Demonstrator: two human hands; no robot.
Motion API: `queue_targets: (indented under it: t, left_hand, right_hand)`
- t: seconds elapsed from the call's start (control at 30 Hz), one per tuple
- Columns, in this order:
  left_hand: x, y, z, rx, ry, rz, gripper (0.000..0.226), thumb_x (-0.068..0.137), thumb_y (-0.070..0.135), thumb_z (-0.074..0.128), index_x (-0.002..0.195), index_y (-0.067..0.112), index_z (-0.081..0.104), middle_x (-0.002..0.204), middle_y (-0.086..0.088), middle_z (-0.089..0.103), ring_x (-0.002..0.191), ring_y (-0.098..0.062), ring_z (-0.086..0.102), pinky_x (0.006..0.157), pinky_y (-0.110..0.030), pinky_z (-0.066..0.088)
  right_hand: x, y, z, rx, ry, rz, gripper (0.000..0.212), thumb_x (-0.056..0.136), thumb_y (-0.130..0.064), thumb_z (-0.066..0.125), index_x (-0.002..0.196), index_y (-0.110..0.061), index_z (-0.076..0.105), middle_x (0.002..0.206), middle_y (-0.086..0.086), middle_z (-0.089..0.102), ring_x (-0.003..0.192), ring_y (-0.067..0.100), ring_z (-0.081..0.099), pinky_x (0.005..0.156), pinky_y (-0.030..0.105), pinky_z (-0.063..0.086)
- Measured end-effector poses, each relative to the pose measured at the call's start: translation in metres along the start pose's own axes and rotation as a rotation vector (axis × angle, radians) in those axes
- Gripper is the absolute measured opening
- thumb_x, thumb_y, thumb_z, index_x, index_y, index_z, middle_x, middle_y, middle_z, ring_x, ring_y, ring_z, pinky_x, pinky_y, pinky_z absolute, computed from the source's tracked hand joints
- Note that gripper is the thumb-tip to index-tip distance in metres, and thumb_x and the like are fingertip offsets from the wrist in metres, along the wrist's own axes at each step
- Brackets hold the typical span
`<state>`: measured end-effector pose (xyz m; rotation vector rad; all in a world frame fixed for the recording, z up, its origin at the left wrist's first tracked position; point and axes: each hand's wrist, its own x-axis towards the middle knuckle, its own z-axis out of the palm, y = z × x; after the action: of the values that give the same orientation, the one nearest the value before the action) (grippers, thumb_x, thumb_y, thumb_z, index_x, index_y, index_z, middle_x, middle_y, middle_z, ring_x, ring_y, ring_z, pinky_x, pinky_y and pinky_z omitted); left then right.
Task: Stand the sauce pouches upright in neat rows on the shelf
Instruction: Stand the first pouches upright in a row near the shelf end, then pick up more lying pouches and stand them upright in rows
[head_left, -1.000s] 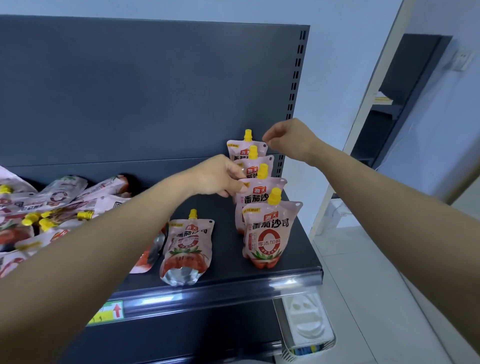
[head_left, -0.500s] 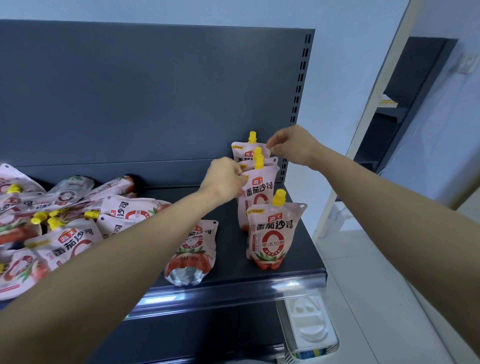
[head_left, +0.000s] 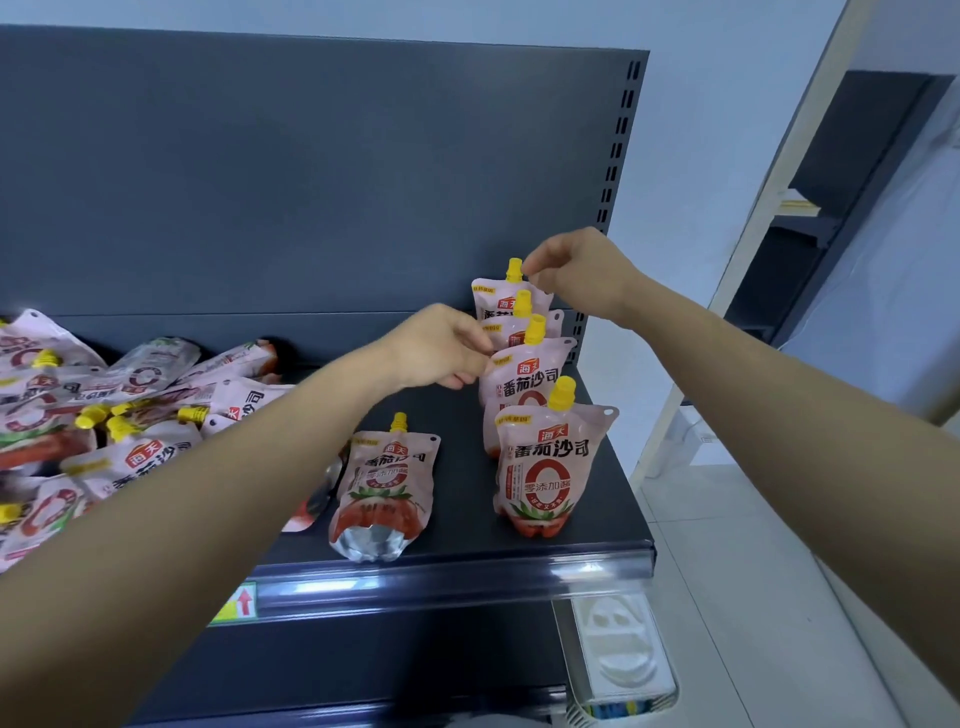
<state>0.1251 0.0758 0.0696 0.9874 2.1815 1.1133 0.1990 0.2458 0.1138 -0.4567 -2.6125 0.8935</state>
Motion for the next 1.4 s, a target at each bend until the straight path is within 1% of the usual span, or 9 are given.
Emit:
queue_targets:
  t: [0.13, 0.23, 0.43, 0.57, 0.7, 0.77, 0.97, 1.13, 1.4]
  left_hand:
    - [-0.008, -0.023, -0.038, 0.055, 0.063, -0.067, 0.025, 0.080, 0.006, 0.069, 0.104, 0.004, 0.063, 0.094, -0.014, 0.066, 0.077, -0.017, 0.062, 0.069, -0.022, 0.055]
    - [-0.017, -0.047, -0.062, 0.179, 0.069, -0.136, 0.021, 0.079, 0.010, 0.071, 0.099, 0.009, 0.065, 0.099, -0.014, 0.068, 0.088, -0.023, 0.065, 0.077, -0.028, 0.055]
    - [-0.037, -0.090, -0.085, 0.446, 0.119, -0.207, 0.027, 0.075, 0.020, 0.074, 0.100, 0.012, 0.068, 0.098, -0.003, 0.067, 0.088, -0.020, 0.061, 0.080, -0.026, 0.043]
    - [-0.048, -0.114, -0.099, 0.532, 0.190, -0.235, 0.029, 0.079, 0.014, 0.069, 0.107, 0.007, 0.066, 0.111, -0.010, 0.066, 0.100, -0.026, 0.060, 0.082, -0.024, 0.042]
    - [-0.057, -0.138, -0.112, 0.634, 0.233, -0.267, 0.029, 0.081, 0.015, 0.065, 0.107, 0.003, 0.065, 0.117, -0.016, 0.062, 0.104, -0.030, 0.056, 0.083, -0.029, 0.042]
    - [-0.058, -0.147, -0.117, 0.701, 0.265, -0.278, 0.035, 0.082, 0.019, 0.064, 0.114, 0.005, 0.061, 0.122, -0.019, 0.054, 0.105, -0.033, 0.054, 0.084, -0.031, 0.041]
    - [-0.054, -0.163, -0.132, 0.710, 0.265, -0.395, 0.060, 0.079, 0.023, 0.069, 0.132, 0.010, 0.044, 0.136, -0.016, 0.032, 0.126, -0.038, 0.038, 0.103, -0.043, 0.035]
    - [-0.054, -0.174, -0.143, 0.559, 0.187, -0.403, 0.067, 0.075, 0.023, 0.075, 0.132, 0.010, 0.042, 0.130, -0.015, 0.048, 0.113, -0.035, 0.052, 0.087, -0.040, 0.045]
    - [-0.052, -0.180, -0.152, 0.352, 0.223, -0.452, 0.032, 0.072, 0.019, 0.078, 0.091, 0.002, 0.059, 0.083, -0.006, 0.063, 0.068, -0.019, 0.057, 0.047, -0.025, 0.043]
  right_hand:
    - [-0.002, -0.024, 0.005, -0.035, -0.038, -0.075, 0.021, 0.090, -0.005, 0.053, 0.103, -0.011, 0.068, 0.104, 0.000, 0.065, 0.091, 0.011, 0.059, 0.073, 0.017, 0.043]
    - [-0.008, -0.055, 0.012, -0.111, -0.137, -0.146, 0.020, 0.088, -0.009, 0.056, 0.103, -0.013, 0.069, 0.100, -0.001, 0.065, 0.087, 0.010, 0.061, 0.070, 0.015, 0.045]
    - [-0.018, -0.105, 0.070, -0.365, -0.413, -0.221, 0.024, 0.085, -0.019, 0.065, 0.107, -0.010, 0.069, 0.107, 0.004, 0.069, 0.100, 0.020, 0.061, 0.086, 0.027, 0.047]
    - [-0.015, -0.096, 0.126, -0.587, -0.598, -0.138, 0.036, 0.087, -0.030, 0.063, 0.110, -0.002, 0.067, 0.114, 0.012, 0.067, 0.106, 0.029, 0.061, 0.088, 0.033, 0.048]
    - [-0.015, -0.067, 0.166, -0.708, -0.713, 0.026, 0.037, 0.085, -0.040, 0.061, 0.074, -0.004, 0.062, 0.076, 0.008, 0.060, 0.062, 0.023, 0.054, 0.059, 0.031, 0.046]
    - [-0.016, -0.056, 0.177, -0.740, -0.720, 0.113, 0.040, 0.082, -0.047, 0.062, 0.071, -0.009, 0.056, 0.072, 0.004, 0.054, 0.056, 0.018, 0.049, 0.050, 0.026, 0.042]
    - [-0.010, -0.049, 0.194, -0.674, -0.728, 0.260, 0.047, 0.075, -0.053, 0.068, 0.093, -0.011, 0.056, 0.098, 0.005, 0.058, 0.075, 0.019, 0.059, 0.070, 0.031, 0.056]
    - [-0.003, -0.047, 0.200, -0.551, -0.733, 0.393, 0.050, 0.069, -0.049, 0.076, 0.094, -0.014, 0.053, 0.109, 0.005, 0.055, 0.097, 0.024, 0.062, 0.084, 0.036, 0.058]
    - [0.004, -0.038, 0.204, -0.384, -0.699, 0.517, 0.038, 0.074, -0.037, 0.077, 0.092, -0.010, 0.058, 0.102, 0.007, 0.057, 0.090, 0.020, 0.060, 0.077, 0.029, 0.057]
